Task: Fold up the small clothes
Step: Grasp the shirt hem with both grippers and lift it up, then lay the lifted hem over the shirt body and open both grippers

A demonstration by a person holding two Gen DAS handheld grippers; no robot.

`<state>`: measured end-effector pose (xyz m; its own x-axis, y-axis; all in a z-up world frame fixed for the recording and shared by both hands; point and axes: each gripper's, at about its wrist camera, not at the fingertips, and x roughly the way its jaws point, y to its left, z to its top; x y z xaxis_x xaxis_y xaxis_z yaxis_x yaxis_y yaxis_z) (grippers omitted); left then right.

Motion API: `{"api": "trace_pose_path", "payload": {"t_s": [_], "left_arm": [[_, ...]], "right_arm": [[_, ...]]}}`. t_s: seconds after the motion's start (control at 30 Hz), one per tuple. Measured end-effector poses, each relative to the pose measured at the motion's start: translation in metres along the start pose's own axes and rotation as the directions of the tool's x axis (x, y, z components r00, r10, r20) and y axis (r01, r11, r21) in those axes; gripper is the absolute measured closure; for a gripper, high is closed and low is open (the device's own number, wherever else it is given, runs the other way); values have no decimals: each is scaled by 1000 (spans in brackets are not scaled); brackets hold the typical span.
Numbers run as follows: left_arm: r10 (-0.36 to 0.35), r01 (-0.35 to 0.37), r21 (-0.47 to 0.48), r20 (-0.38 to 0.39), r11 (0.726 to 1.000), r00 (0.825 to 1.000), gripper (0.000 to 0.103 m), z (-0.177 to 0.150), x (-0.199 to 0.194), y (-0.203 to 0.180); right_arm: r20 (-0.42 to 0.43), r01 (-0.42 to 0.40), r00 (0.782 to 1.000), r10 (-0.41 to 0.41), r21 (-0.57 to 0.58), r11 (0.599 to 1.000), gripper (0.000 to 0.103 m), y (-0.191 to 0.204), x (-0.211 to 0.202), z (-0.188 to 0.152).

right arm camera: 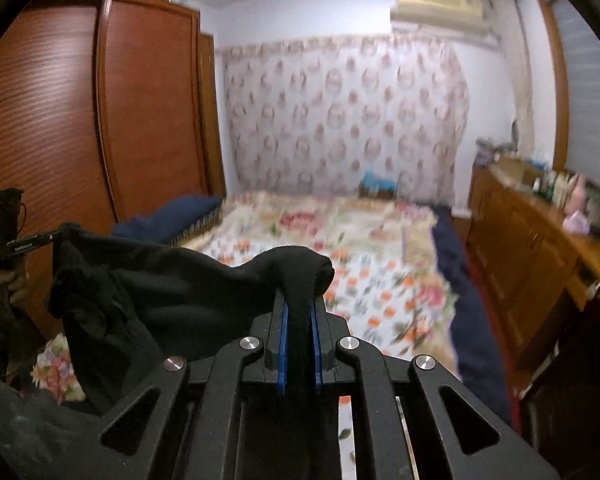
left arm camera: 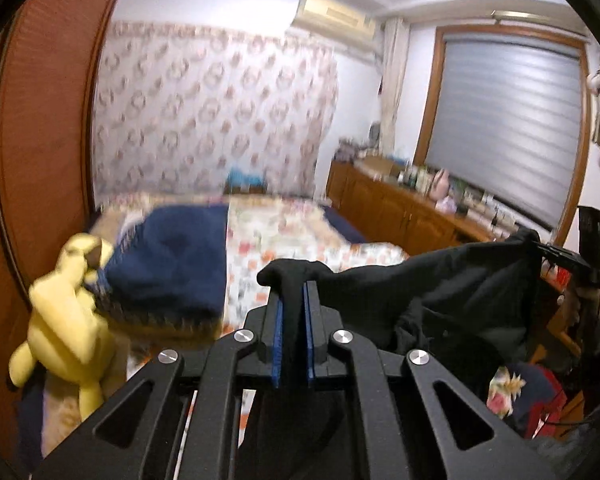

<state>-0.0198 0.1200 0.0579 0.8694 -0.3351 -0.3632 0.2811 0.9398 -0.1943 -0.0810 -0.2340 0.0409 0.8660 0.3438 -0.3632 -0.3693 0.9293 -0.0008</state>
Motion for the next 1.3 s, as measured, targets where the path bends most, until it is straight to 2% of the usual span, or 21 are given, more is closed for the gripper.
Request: {"api": "trace_pose_path", "payload": {"t_s": [0.13, 0.3, 0.5, 0.67, 0.77, 0.9, 1.0, 1.1, 1.17, 1.23, 1.27, 1.3], "left_arm": [[-21, 20, 9, 128, 1000, 992, 93, 28, -36, -12], [-51, 50, 12, 252, 999, 966, 93, 55, -57, -18], [-62, 47, 56, 315, 997, 947, 93, 74, -70, -28], [-51, 33, 62, 322, 997, 945, 93, 86, -63, -23], [-14, -4, 61, 295, 998, 955, 93, 94, -36, -16], [25, -36, 46, 219, 998, 975, 93, 100, 31, -2], [64, -73, 50, 162, 996, 985, 93, 97, 90, 12], [97, -101, 46, 88, 994, 991, 92, 87, 150, 29], [116, -115, 63, -9, 991, 993, 89, 75, 203, 45], [153, -146, 77, -90, 986, 984, 89, 63, 239, 61], [164, -156, 71, -120, 985, 979, 89, 58, 249, 67], [151, -144, 60, -156, 988, 976, 89, 53, 256, 73]], "right_arm": [[98, 12, 995, -11, -9, 1000, 94, 5, -45, 21], [201, 26, 979, -20, -23, 999, 94, 6, -87, 43], [267, 53, 963, -34, -66, 996, 94, 15, -118, 59], [283, 58, 958, -43, -46, 997, 94, 11, -120, 60], [263, 60, 964, -47, -42, 997, 94, 13, -90, 61], [205, 90, 976, -75, -65, 994, 94, 10, -38, 77], [134, 108, 986, -98, -68, 992, 94, -5, 16, 89], [34, 137, 990, -136, -56, 989, 94, -25, 90, 89], [-15, 162, 986, -163, -47, 986, 94, -39, 143, 80], [-88, 173, 980, -177, -49, 984, 92, -53, 197, 63], [-141, 165, 975, -172, -60, 985, 88, -58, 221, 53], [-199, 184, 961, -192, -60, 981, 85, -64, 245, 42]]}}
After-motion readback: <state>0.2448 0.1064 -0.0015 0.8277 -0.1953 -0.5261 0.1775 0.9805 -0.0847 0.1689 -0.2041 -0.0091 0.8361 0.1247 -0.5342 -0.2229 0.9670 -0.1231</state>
